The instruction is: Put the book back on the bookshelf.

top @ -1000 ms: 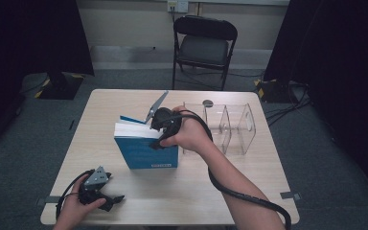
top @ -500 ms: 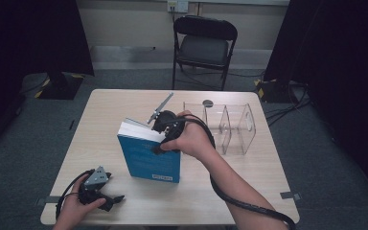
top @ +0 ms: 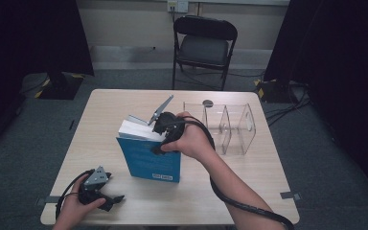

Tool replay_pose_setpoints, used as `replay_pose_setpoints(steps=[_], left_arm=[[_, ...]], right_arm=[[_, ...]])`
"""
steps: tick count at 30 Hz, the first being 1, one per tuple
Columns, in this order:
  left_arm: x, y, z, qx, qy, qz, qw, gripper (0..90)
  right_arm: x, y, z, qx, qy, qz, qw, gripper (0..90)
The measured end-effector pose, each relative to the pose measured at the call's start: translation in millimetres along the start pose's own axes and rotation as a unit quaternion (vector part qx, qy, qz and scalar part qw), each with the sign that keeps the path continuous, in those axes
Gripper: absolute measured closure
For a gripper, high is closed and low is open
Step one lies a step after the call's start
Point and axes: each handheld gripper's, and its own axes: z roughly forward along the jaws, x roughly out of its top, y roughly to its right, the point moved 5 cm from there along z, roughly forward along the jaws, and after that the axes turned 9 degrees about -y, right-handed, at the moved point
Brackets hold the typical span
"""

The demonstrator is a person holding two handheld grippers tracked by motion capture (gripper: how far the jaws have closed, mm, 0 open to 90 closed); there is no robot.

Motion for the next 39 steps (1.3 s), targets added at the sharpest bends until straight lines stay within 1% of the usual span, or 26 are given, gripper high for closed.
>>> replay_pose_setpoints(steps=[2,7,11,12,14,15,18,20,25,26,28,29,31,33,34,35,36,39], left_arm=[[0.0,0.1,0.1,-0.001,0.0,0.0,1.0,0.0],[0.0,0.0,0.1,0.0,0.0,0.0,1.0,0.0],[0.0,-0.1,0.0,0.001,0.0,0.001,1.0,0.0],[0.0,-0.1,0.0,0.001,0.0,0.001,1.0,0.0],[0.0,-0.1,0.0,0.001,0.0,0.0,1.0,0.0],[0.0,0.0,0.0,0.001,0.0,0.0,1.0,0.0],[-0.1,0.2,0.1,0.0,0.0,-0.001,1.0,0.0],[-0.1,0.1,0.1,0.0,0.0,0.0,1.0,0.0],[0.0,0.1,0.1,0.0,0.0,0.0,1.0,0.0],[-0.1,0.1,0.1,0.0,0.0,0.0,1.0,0.0],[0.0,-0.2,0.0,0.001,0.0,0.001,1.0,0.0],[0.0,-0.2,0.0,0.001,0.0,0.001,1.0,0.0],[0.1,-0.3,0.1,0.001,0.0,0.001,1.0,0.0],[0.1,-0.2,0.2,-0.001,0.0,0.001,1.0,0.0],[0.2,-0.1,0.2,-0.001,0.0,0.001,1.0,0.0],[0.1,-0.2,0.2,-0.001,0.0,0.001,1.0,0.0],[0.1,-0.2,0.1,0.0,0.0,0.001,1.0,0.0],[0.1,-0.2,0.1,0.0,0.0,0.001,1.0,0.0]], right_arm=[[-0.9,0.7,3.1,0.001,-0.005,0.002,1.0,51.0],[-1.8,2.3,6.5,0.002,0.001,0.01,1.0,50.1],[-2.4,3.5,6.8,-0.005,0.001,0.003,1.0,49.5],[-2.3,3.9,7.1,-0.01,0.003,0.004,0.9999,48.9],[-2.4,3.3,7.2,-0.01,0.001,0.006,0.9999,48.5],[-2.5,3.1,7.1,-0.014,0.0,0.008,0.9999,48.0],[-2.4,3.0,7.3,-0.017,0.004,0.01,0.9998,41.9],[-2.4,2.0,7.3,-0.012,0.016,0.011,0.9997,41.3],[-2.3,3.2,7.6,-0.016,0.016,0.007,0.9997,43.3],[-2.5,2.7,7.4,-0.016,0.001,0.005,0.9999,45.3],[-2.4,2.1,7.5,-0.016,-0.011,0.005,0.9998,49.5],[-2.6,1.4,7.1,-0.008,-0.02,0.0,0.9998,52.1],[-2.8,1.5,6.8,-0.002,-0.029,-0.004,0.9996,53.1],[-2.5,0.7,7.7,-0.002,-0.056,-0.021,0.9982,53.3],[-2.5,-0.3,7.3,-0.003,-0.07,-0.018,0.9974,53.4],[-2.6,0.0,7.5,-0.001,-0.084,-0.03,0.996,53.6],[-2.3,-0.7,7.4,-0.002,-0.09,-0.029,0.9955,53.9],[-2.3,-1.5,7.5,0.001,-0.097,-0.031,0.9948,54.5]])
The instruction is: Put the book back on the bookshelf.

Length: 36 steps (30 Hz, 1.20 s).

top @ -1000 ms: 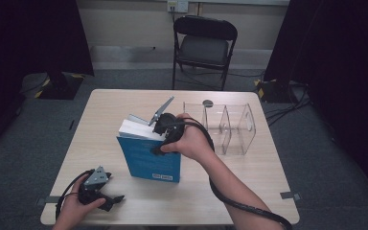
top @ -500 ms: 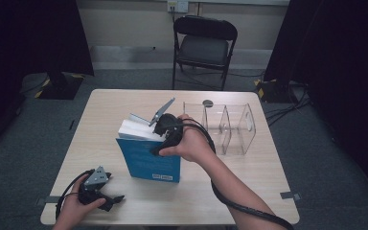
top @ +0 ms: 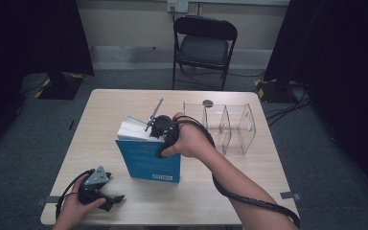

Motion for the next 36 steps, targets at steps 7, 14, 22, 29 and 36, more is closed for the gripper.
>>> replay_pose_setpoints(steps=[7,14,22,29,36], left_arm=[[0.0,0.6,0.2,-0.002,0.001,-0.003,1.0,0.0],[0.2,0.5,0.4,-0.003,0.001,-0.003,1.0,0.0],[-0.3,0.3,0.5,-0.007,0.001,-0.002,1.0,0.0],[-0.2,0.0,0.5,-0.008,0.002,-0.002,1.0,0.0],[-0.3,0.1,0.4,-0.008,0.001,-0.002,1.0,0.0]], right_arm=[[0.1,-1.3,0.4,-0.005,-0.034,-0.015,0.9993,55.4],[0.0,-3.7,0.4,-0.009,-0.042,-0.014,0.999,58.3],[-0.7,-7.1,-0.8,-0.012,-0.045,0.022,0.9987,61.2],[-0.3,-13.6,-4.8,-0.018,-0.051,0.045,0.9975,61.5],[-14.8,-13.9,-14.2,-0.008,-0.063,0.068,0.9957,61.5]])
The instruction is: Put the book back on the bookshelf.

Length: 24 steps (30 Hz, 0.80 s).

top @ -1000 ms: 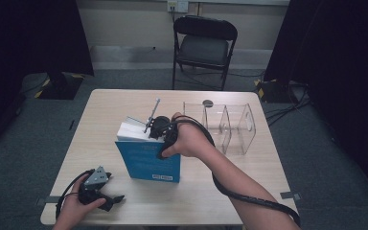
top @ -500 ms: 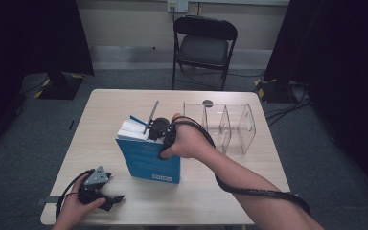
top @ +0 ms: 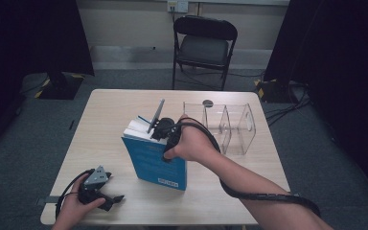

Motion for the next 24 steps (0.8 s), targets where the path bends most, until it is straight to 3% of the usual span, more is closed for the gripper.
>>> replay_pose_setpoints(steps=[16,24], left_arm=[[0.3,0.4,0.4,-0.001,0.003,-0.004,1.0,0.0],[0.5,-0.9,-0.2,0.003,0.0,0.002,1.0,0.0]], right_arm=[[-54.8,16.9,-22.2,0.007,0.007,0.06,0.9981,61.6],[-74.2,21.4,-27.2,0.011,0.012,0.077,0.9969,61.5]])
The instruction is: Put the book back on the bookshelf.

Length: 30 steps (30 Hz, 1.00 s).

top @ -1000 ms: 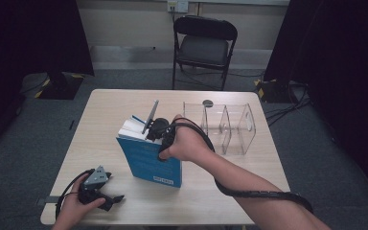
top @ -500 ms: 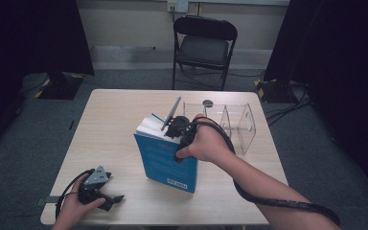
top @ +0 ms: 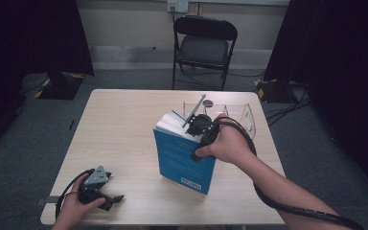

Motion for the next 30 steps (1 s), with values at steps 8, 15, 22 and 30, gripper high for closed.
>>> replay_pose_setpoints(steps=[8,15,22,30], left_arm=[[0.0,0.1,0.0,0.0,0.0,0.0,1.0,0.0],[0.0,0.1,0.0,0.0,0.0,0.0,1.0,0.0],[0.0,0.1,0.0,0.0,0.0,0.0,1.0,0.0],[0.0,0.1,0.0,0.0,0.0,0.0,1.0,0.0]], right_arm=[[-17.8,7.1,-4.4,0.004,0.0,0.019,0.9998,61.5],[-33.6,10.4,-11.0,0.002,0.003,0.036,0.9993,61.6],[-47.6,13.8,-13.3,0.007,0.004,0.054,0.9985,61.6],[-64.4,21.1,-15.5,-0.001,0.009,0.07,0.9975,61.6]])
